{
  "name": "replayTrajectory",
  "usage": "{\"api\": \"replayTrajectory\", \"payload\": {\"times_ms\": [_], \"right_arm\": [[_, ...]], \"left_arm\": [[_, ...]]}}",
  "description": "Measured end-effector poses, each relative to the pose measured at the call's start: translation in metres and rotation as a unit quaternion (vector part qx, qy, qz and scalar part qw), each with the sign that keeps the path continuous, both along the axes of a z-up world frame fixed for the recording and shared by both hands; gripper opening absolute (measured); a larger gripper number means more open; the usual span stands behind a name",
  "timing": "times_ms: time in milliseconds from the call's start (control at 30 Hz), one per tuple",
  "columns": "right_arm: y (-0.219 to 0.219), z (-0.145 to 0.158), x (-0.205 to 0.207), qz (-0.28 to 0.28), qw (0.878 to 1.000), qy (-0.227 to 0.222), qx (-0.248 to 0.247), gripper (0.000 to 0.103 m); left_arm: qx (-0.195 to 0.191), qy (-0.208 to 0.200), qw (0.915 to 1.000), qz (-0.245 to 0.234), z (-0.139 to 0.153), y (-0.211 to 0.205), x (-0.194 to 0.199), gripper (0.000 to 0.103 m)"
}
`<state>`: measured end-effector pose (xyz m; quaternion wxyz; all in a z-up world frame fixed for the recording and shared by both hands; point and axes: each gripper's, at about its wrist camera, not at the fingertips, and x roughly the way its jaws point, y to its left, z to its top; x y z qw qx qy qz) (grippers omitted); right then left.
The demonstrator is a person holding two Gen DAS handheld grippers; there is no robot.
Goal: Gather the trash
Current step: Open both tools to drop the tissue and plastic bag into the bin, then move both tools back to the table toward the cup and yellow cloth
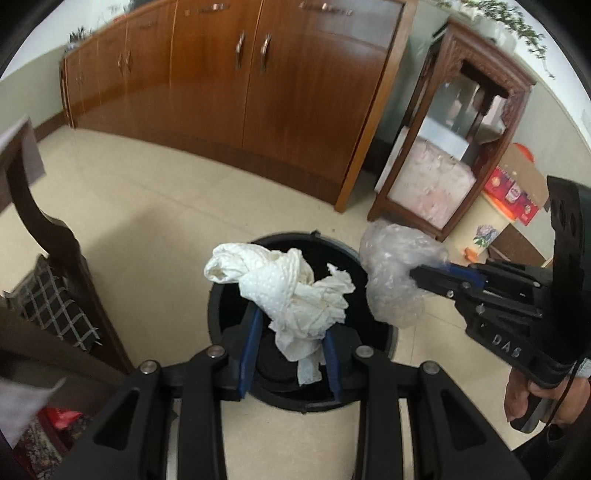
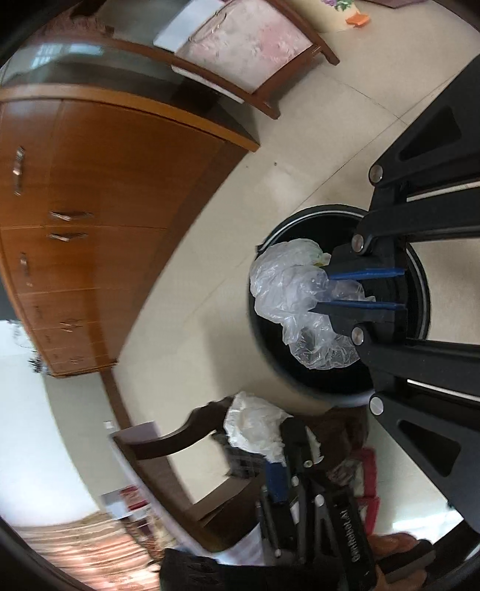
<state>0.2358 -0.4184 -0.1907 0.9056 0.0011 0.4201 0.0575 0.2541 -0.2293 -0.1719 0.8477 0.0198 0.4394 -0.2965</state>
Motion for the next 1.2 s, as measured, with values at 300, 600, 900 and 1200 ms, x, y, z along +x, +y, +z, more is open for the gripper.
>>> {"api": "replayTrajectory", "payload": {"times_ms": [300, 600, 900, 1200], "right_arm": [[-0.023, -0.056, 0.013, -0.014, 0.997, 0.062, -0.052, 0.082], [0.002, -0.014, -0.016, -0.043, 0.998, 0.014, -0.044, 0.103], [0.025, 0.021, -0.038, -0.036, 0.999, -0.009, -0.038, 0.103], [0.056, 0.071, -0.070, -0.027, 0.998, -0.051, -0.030, 0.103]], "left_arm": [[0.042, 0.007, 0.9965, 0.071, -0.018, 0.017, 0.003, 0.102], [0.065, -0.020, 0.9926, 0.101, 0.012, 0.040, -0.040, 0.103], [0.065, -0.040, 0.9907, 0.112, 0.048, 0.051, -0.067, 0.103], [0.049, -0.060, 0.9881, 0.133, 0.079, 0.082, -0.087, 0.103]]}}
